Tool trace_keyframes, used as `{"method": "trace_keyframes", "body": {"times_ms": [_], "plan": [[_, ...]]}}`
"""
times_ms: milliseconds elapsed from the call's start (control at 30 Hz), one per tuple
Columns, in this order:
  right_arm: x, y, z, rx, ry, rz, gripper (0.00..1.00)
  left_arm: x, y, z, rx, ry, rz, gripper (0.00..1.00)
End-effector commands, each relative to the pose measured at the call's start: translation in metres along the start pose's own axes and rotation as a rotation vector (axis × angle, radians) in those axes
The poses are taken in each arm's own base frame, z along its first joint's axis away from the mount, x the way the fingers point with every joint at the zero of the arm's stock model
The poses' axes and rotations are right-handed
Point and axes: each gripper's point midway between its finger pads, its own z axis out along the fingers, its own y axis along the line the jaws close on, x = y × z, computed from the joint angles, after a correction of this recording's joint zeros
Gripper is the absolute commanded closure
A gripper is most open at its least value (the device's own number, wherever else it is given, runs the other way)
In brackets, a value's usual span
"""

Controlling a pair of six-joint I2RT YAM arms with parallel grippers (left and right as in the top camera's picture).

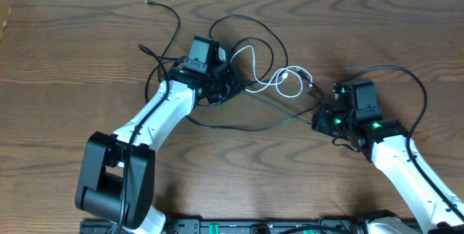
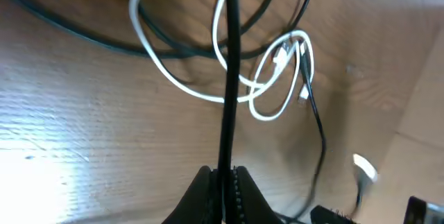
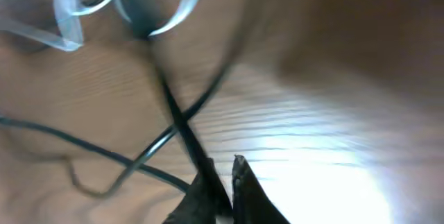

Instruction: Untangle cables

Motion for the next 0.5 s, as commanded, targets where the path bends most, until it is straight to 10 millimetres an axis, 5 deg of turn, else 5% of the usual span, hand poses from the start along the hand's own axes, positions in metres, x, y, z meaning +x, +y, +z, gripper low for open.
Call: {"method": "trace_keyframes", "body": {"times_ms": [0, 267, 467], "plan": [[-0.023, -0.033, -0.008, 0.159, -0.114, 0.068, 0.83, -0.024, -0.01, -0.028, 0.023, -0.126, 0.051, 0.93], [-0.024, -0.04, -0.009, 0.194, -0.127, 0.074, 0.56, -0.04, -0.082, -0.105, 0.229, -0.324, 0.185, 0.93], [-0.026, -0.001, -0.006, -0.006, -0.095, -0.036, 0.41, -0.014, -0.126, -0.164, 0.392, -0.361, 0.325, 0.93]]}}
